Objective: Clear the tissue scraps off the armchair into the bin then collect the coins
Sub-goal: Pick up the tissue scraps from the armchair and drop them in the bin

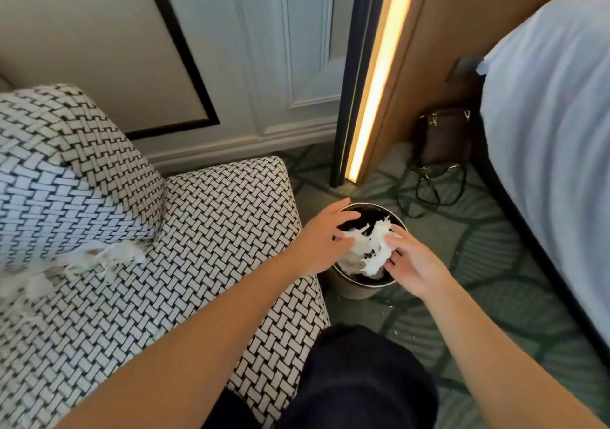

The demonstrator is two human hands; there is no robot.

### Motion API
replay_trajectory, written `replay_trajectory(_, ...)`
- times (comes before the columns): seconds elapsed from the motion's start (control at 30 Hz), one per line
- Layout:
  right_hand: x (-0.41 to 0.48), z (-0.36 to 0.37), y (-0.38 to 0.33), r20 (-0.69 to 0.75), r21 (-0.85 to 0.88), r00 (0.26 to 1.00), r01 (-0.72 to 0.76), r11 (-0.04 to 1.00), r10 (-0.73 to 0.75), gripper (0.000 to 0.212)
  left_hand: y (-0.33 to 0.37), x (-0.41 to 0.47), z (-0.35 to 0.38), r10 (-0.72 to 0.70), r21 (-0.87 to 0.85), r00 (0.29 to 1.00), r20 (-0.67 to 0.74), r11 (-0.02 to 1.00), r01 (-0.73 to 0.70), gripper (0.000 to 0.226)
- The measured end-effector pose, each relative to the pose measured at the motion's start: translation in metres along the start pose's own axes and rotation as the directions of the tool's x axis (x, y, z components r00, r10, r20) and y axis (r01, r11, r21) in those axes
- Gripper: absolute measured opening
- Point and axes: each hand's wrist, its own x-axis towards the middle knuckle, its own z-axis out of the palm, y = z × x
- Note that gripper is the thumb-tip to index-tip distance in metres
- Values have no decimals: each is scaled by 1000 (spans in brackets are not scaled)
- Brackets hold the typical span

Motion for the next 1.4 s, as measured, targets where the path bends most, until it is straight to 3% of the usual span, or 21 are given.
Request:
replay_trajectory(0.1, 20, -2, 1, -132, 162, 990, -38, 986, 59, 48, -9, -5, 0, -31, -30, 999, -15, 999, 31, 41)
replay_trajectory(0.23, 37, 3, 5, -268, 370, 955, -20, 929, 127, 21, -28, -18, -5, -103, -32, 994, -47, 994, 101, 36)
replay_trajectory(0.3, 40, 5, 6, -303, 443, 945, 24, 896, 124, 31, -35, -24, -7, -135, -51, 989, -58, 990, 132, 33)
replay_trajectory(0.4, 31, 8, 6, -236, 537, 963, 20, 844, 127, 51, -42, -33, -11, -168, -103, 983, -70, 982, 160, 30)
replay_trajectory(0.6, 5, 11, 4, -95, 620, 995, 27, 784, 41, 59, -40, -55, -23, -152, -149, 979, -136, 980, 132, 27)
replay_trajectory(0.8, -32, 21, 6, 22, 444, 999, 26, 896, -40, 61, -44, -98, -41, -195, -192, 950, -243, 970, 150, 27)
replay_trajectory(1.0, -84, 71, 38, 156, -68, 988, 20, 998, -9, 48, -53, -163, -60, -275, -342, 852, -445, 932, 122, 16)
replay_trajectory(1.17, -134, 119, 77, 253, -353, 964, 171, 920, -82, 30, -69, -224, -72, -314, -430, 747, -586, 902, 42, 23)
replay_trajectory(1.4, -189, 180, 132, 459, -551, 877, 406, 729, -141, 19, -126, -315, -79, -510, -569, 531, -677, 820, 63, 23)
